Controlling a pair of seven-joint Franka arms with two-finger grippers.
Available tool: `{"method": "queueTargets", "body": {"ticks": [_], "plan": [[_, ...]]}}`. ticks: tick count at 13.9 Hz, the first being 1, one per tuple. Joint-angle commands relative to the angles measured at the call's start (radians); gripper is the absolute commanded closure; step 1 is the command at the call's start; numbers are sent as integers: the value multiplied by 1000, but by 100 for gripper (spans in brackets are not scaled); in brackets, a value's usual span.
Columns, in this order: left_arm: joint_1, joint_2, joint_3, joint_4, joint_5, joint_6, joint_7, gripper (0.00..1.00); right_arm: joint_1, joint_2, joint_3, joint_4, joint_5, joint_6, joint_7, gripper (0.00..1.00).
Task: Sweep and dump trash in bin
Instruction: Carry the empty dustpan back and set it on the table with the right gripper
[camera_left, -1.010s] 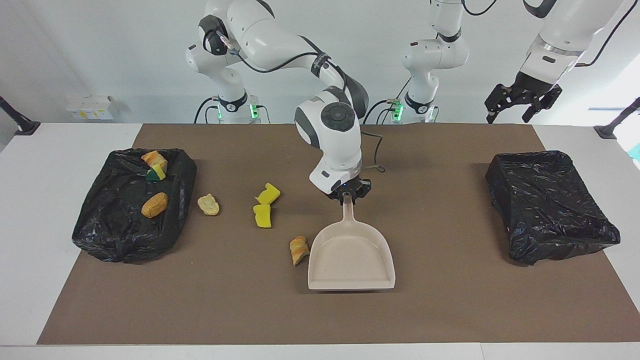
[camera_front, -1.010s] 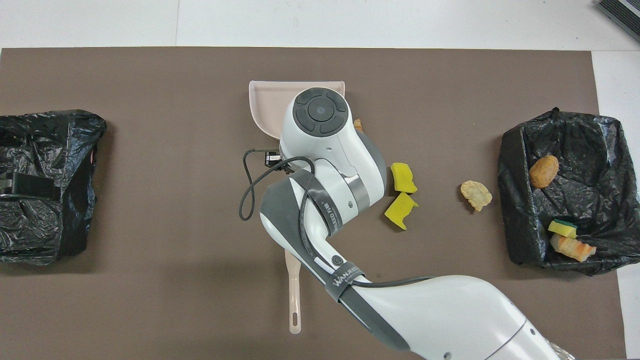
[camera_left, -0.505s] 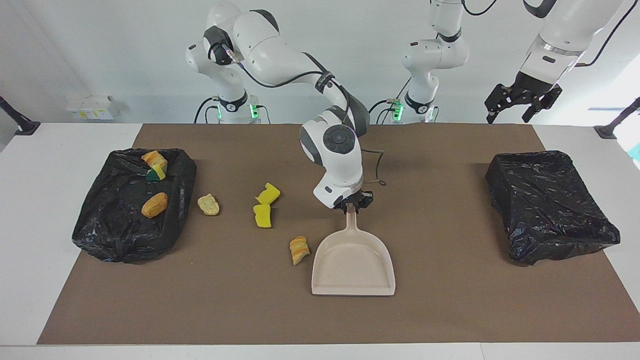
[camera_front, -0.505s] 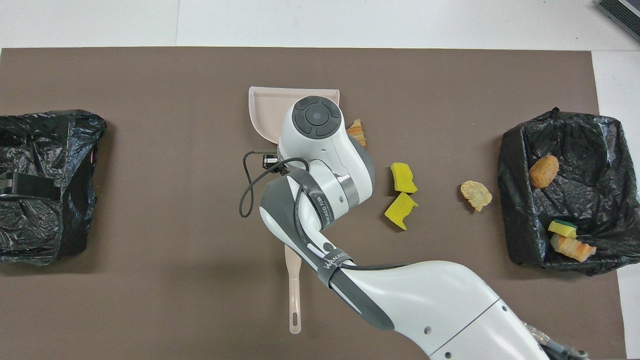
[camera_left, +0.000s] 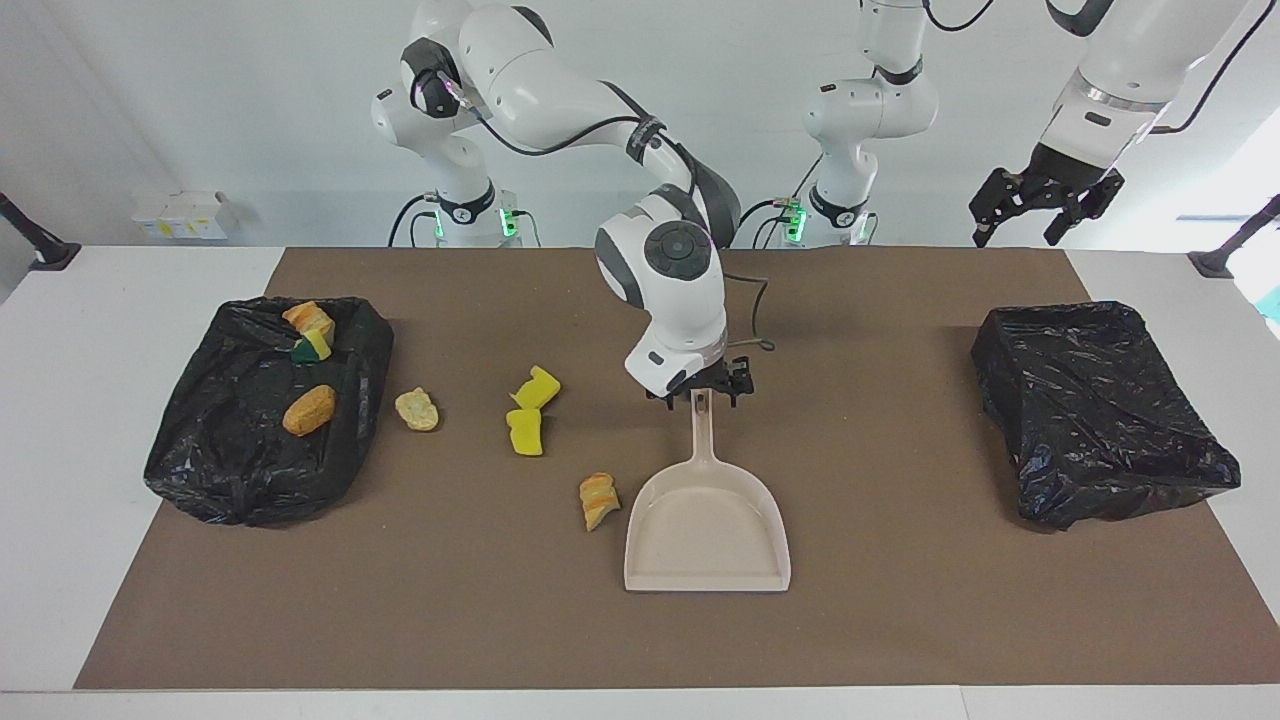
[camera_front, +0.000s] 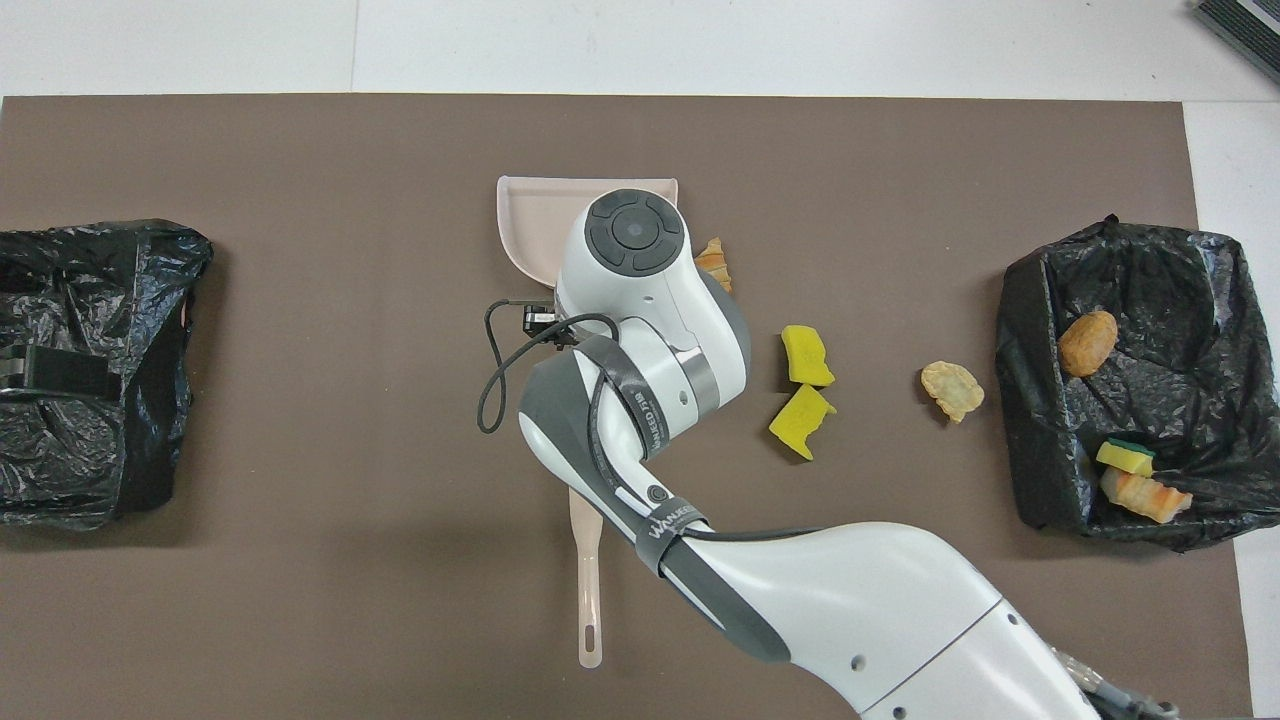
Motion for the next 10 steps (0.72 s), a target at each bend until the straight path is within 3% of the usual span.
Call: {"method": "queueTargets", "body": {"ticks": [1,6,10], "plan": [[10,-6,-7,11,15,-21,2,0,28,-112,6,-155,26,-33,53,0],[11,-6,-7,11,15,-21,2,0,141,-273,6,-429,31,-1,160,0],[11,-6,-7,11,15,-21,2,0,202,-423,6,-768,104,241,235,0]]}}
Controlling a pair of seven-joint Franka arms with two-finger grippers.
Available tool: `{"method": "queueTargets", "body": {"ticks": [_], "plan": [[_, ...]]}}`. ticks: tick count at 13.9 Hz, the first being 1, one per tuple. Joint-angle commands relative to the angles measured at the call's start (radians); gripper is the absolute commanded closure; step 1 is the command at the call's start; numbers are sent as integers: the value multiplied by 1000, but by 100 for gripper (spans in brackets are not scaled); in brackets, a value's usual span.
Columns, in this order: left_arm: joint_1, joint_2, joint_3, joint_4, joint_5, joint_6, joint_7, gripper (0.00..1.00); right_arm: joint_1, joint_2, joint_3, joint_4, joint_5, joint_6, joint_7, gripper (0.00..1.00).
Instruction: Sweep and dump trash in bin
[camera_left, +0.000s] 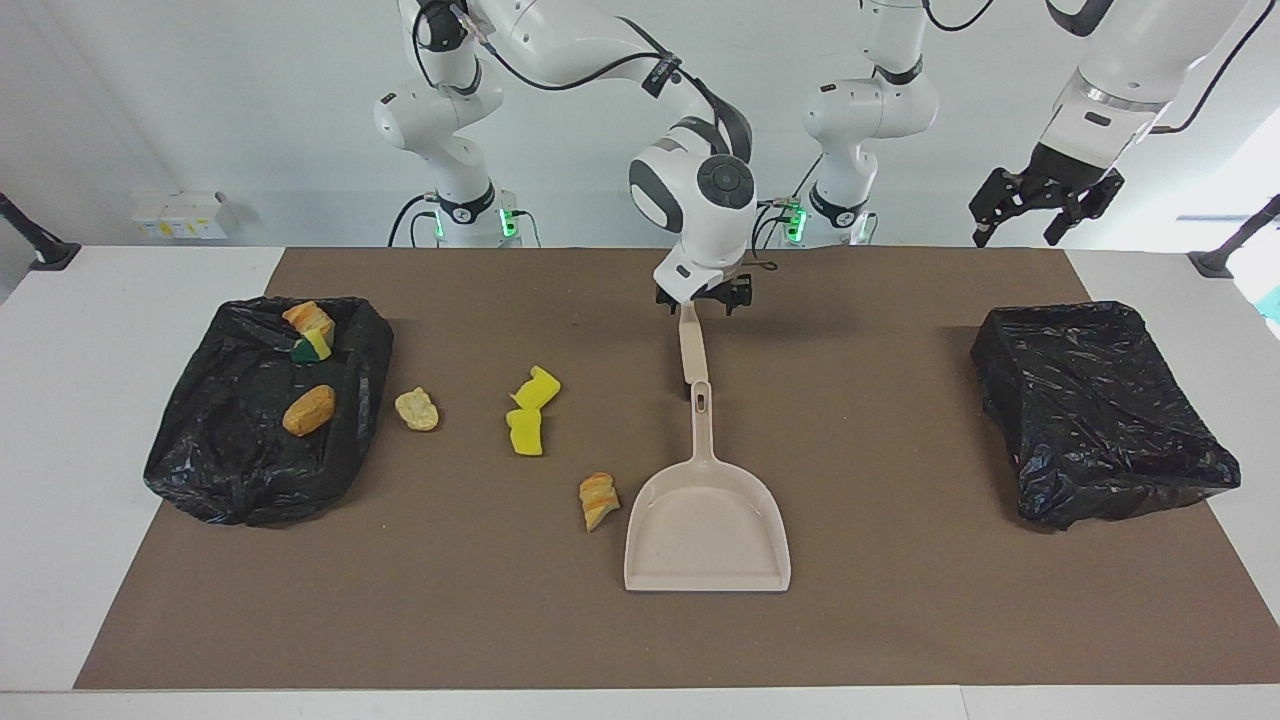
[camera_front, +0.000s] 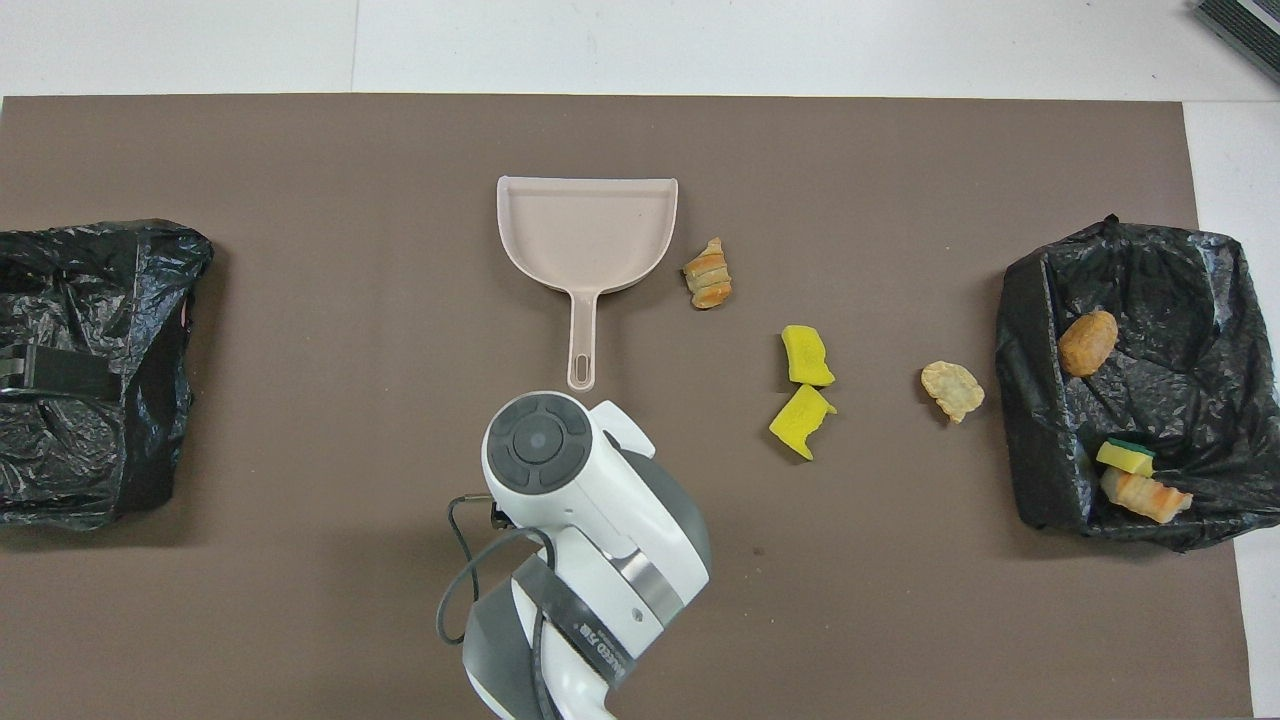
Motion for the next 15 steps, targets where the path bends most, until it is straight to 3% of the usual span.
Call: {"method": "queueTargets", "body": {"ticks": [1,4,8,9,11,12,15], "plan": [[11,-6,-7,11,15,-21,2,0,23,-135,-4,-252,86,147,31,2],[11,-6,-7,11,15,-21,2,0,35,-151,-2,-269,120,139,33,28],[11,-6,-7,11,15,-20,2,0,46,-152,-1,-263,123,119,42,42],[11,-6,-7,11,15,-21,2,0,44,-152,-1,-261,123,113,43,55],[11,-6,-7,11,15,-21,2,0,44,-152,-1,-260,122,113,40,94],[11,-6,-7,11,15,-21,2,0,43,-154,-1,-257,122,105,34,100],[11,-6,-7,11,15,-21,2,0,-6,-215,-4,-237,123,-8,14,100]]}}
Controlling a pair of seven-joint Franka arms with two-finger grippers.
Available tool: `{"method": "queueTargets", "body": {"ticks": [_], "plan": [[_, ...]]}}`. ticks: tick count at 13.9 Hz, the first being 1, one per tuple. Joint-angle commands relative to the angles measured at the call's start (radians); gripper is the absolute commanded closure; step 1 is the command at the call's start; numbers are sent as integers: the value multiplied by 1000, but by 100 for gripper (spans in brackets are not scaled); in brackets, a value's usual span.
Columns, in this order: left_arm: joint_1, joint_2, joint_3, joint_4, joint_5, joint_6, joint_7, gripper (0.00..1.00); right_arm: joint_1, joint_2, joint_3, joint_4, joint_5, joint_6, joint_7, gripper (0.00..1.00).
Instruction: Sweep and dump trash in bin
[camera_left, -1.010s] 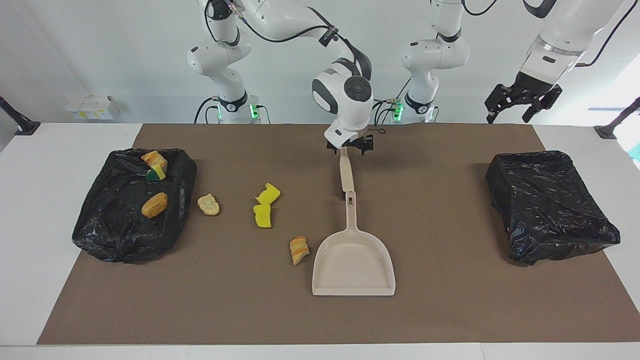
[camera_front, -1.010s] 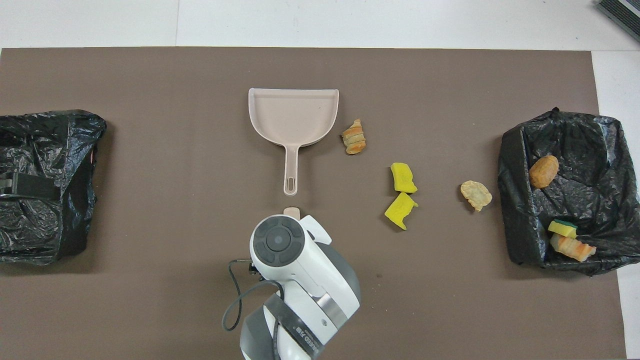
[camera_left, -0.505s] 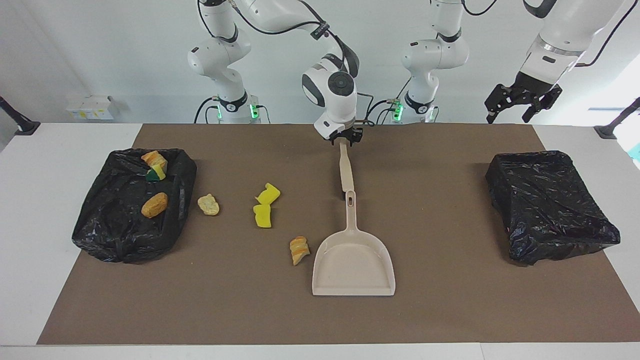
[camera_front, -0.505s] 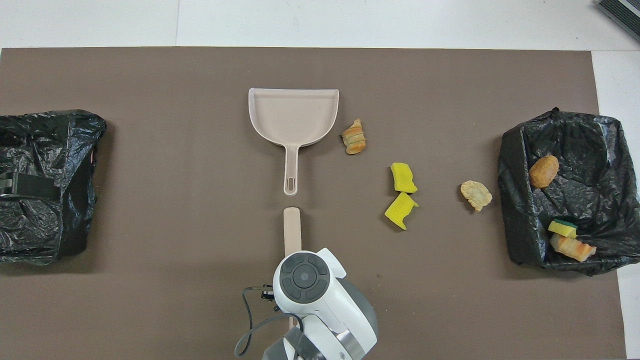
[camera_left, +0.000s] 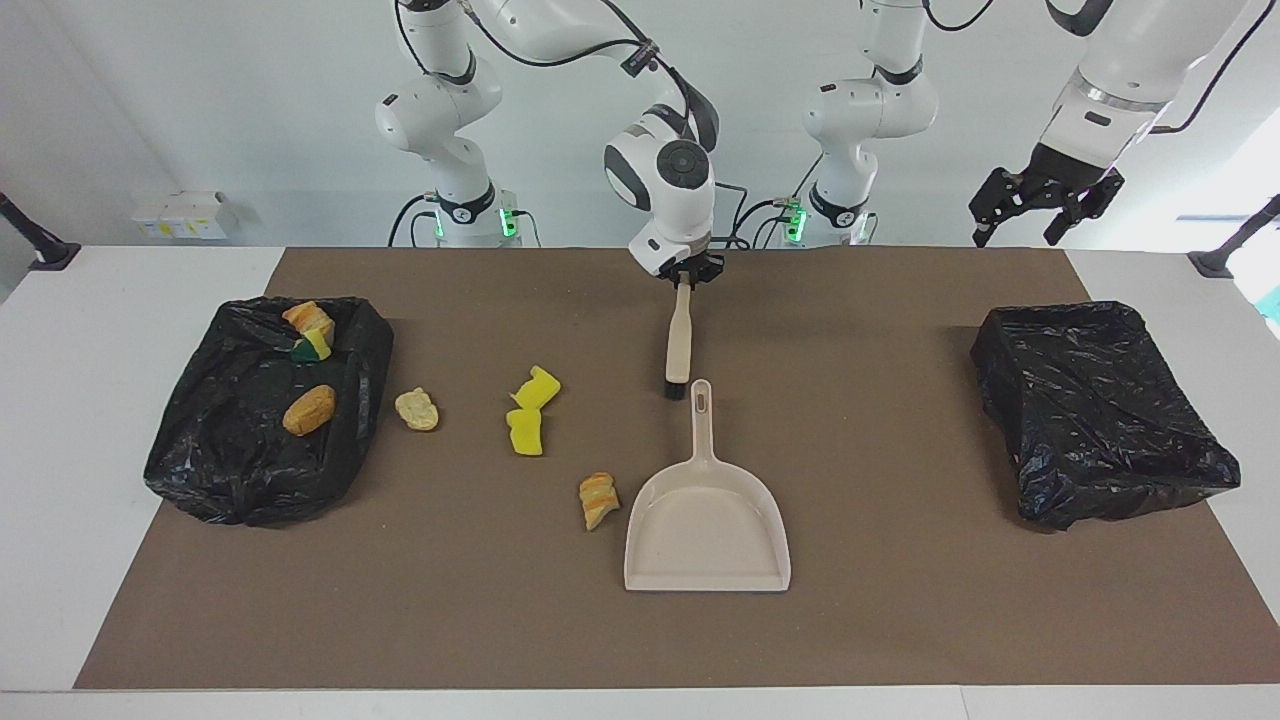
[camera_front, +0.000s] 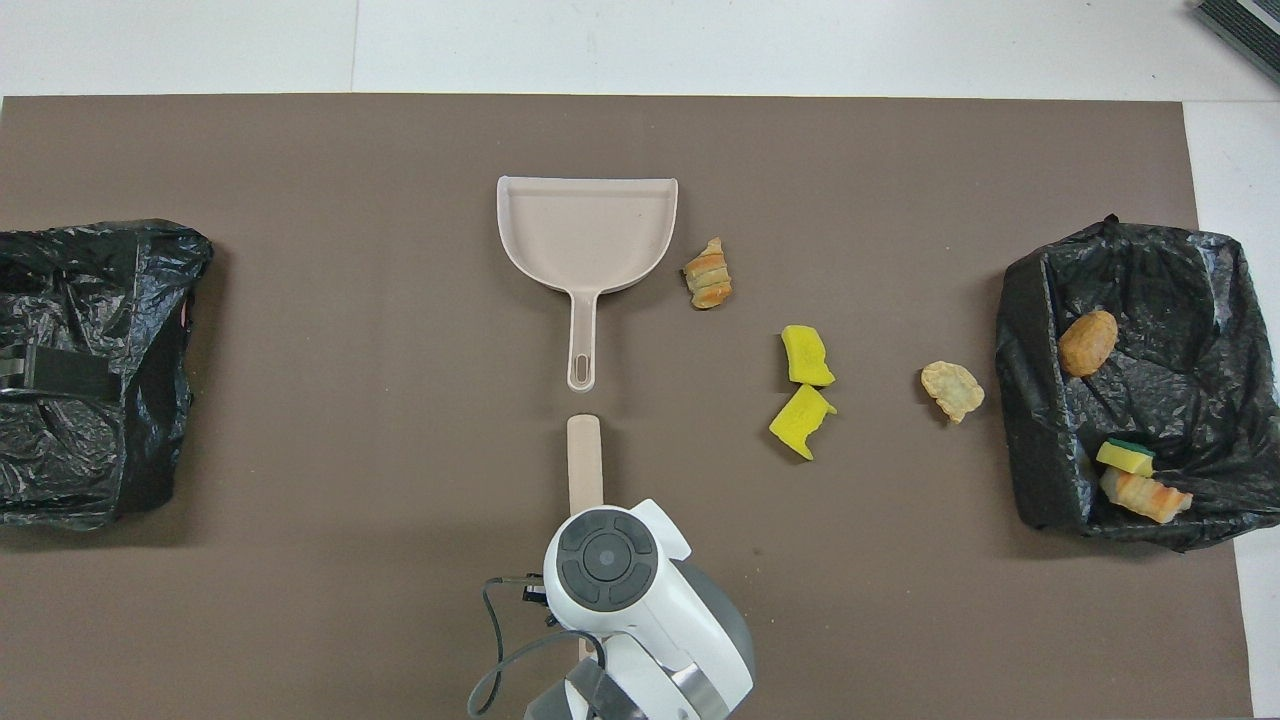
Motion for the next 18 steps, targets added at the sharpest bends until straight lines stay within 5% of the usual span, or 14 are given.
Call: {"method": "queueTargets", "body": {"ticks": [1,6,10,18], "plan": [[11,-6,-7,11,15,-21,2,0,-66,-96,1,-2,19,-113,-16,100],[-4,-6,-12,11,15,-18,-4,0,-227,-180,-8,13,-24,-344,-83,100],[-74,8,-42,7,6,93,-30,0,-341,-182,-6,12,-190,-425,-100,100],[-266,269,-54,46,15,339,-127,0,-661,-176,-5,-48,-501,-423,-477,100]]}}
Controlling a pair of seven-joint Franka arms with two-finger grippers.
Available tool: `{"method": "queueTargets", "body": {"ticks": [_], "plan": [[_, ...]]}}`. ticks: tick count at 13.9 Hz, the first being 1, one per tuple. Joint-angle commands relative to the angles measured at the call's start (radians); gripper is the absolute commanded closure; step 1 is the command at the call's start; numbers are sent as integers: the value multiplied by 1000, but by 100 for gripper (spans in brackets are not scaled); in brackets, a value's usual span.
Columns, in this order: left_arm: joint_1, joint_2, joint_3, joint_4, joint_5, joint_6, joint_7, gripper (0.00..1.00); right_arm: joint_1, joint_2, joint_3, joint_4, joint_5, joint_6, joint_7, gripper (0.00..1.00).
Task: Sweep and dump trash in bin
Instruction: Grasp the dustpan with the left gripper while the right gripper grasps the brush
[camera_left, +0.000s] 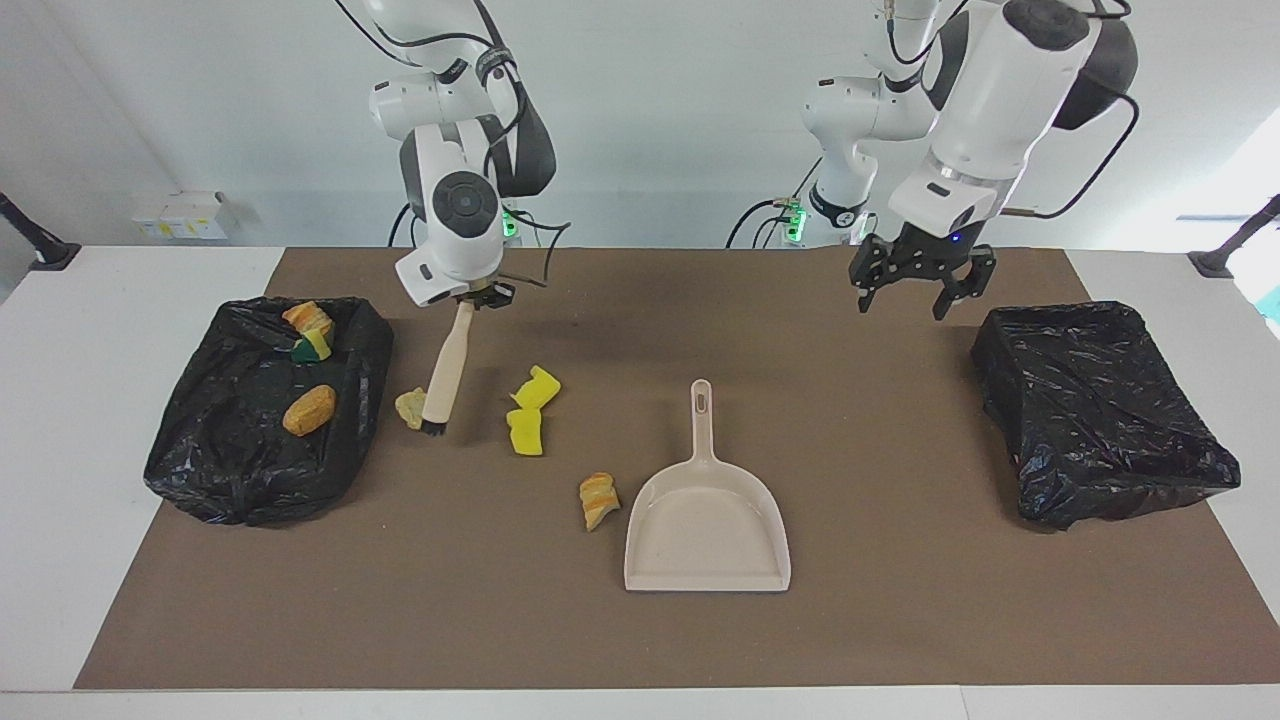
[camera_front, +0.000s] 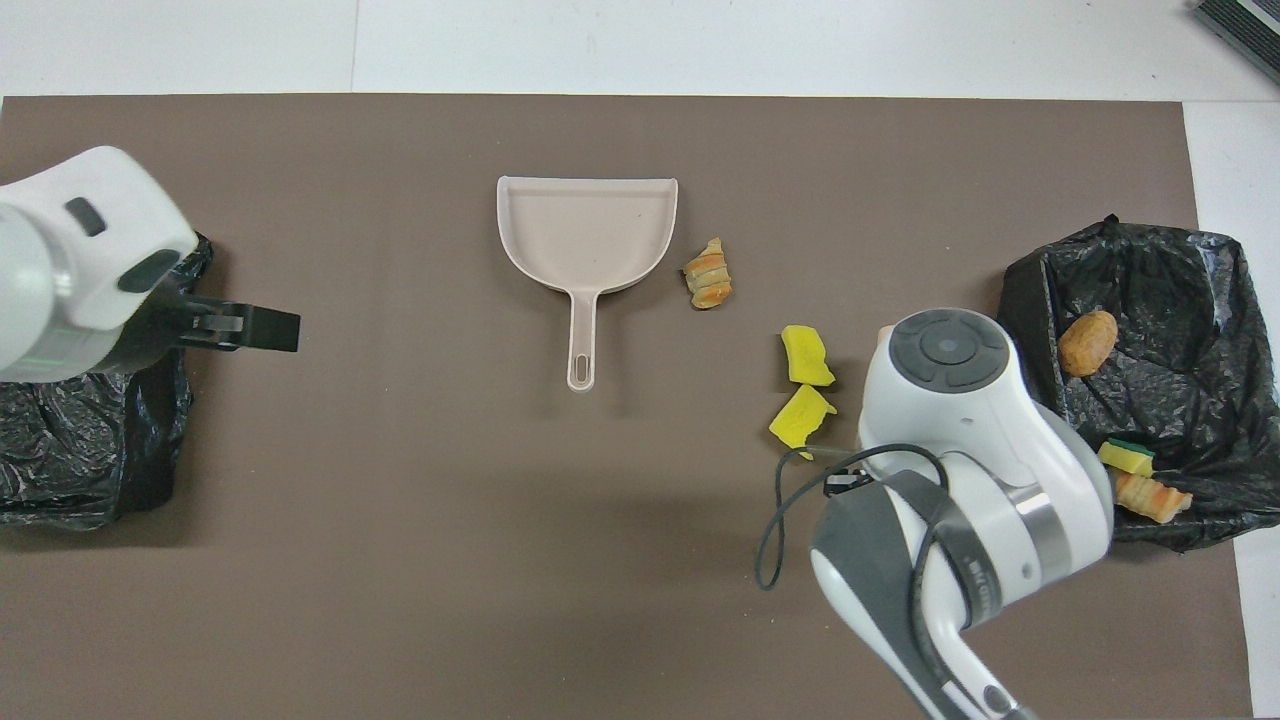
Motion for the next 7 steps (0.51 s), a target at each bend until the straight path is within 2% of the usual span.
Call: {"method": "queueTargets", "body": {"ticks": [1,3,4,7], "plan": [[-85,124,8,87,16,35,-38,0,-84,-25,16,-63,-47,43,-110,100],[-126,229,8,164,18,50,-110,0,-193,-86,18,-197,-47,194,-199,100],[-157,263,8,172,18,85,-157,0,-210,-115,18,-264,-47,284,-241,100],[-205,297,5,137,5,179,-254,0,-172,-85,21,-275,-38,317,-232,100]]}}
